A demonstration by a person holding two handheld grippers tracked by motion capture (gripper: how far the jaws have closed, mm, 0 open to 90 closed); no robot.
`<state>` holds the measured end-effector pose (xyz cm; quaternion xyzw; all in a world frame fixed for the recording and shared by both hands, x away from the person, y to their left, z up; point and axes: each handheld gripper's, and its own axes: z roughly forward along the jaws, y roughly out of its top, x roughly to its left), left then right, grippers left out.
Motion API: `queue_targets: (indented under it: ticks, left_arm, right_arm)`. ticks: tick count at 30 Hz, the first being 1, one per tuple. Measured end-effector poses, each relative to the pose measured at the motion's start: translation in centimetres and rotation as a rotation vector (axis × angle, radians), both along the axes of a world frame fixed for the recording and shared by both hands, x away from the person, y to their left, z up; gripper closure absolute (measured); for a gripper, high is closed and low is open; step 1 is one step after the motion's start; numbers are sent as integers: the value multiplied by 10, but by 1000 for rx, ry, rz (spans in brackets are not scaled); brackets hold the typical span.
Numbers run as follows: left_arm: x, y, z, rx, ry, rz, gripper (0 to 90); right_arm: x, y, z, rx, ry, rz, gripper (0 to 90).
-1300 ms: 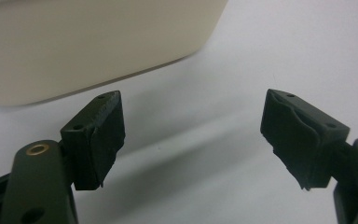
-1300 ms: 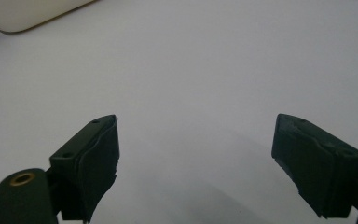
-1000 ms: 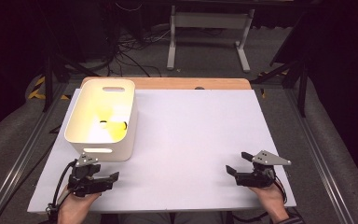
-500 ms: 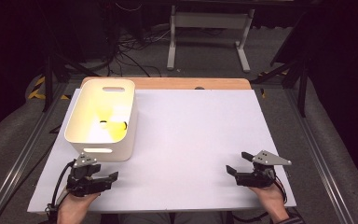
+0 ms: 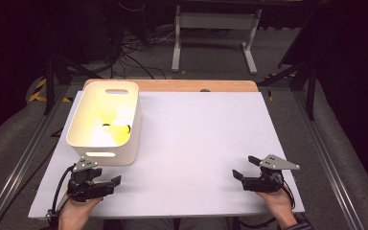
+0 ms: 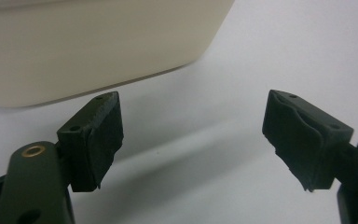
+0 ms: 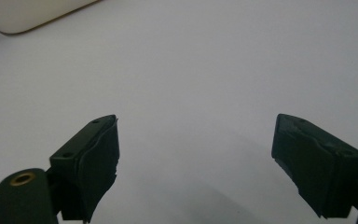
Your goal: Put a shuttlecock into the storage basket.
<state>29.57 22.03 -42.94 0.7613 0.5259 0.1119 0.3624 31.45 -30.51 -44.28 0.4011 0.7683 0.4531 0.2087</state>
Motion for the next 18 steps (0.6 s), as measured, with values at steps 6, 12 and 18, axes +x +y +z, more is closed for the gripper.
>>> queue_targets:
  ticks: [6,12,18]
  left_arm:
    - [0,2,1,0,-2,16,178]
    - [0,3,1,-18,-11,29,184]
    - [-1,7,1,-35,-38,45,204]
  right_arm:
    - [0,0,0,1,-1,-2,157]
    - [0,0,0,1,0,-4,157]
    - [0,0,0,-1,-1,-4,157]
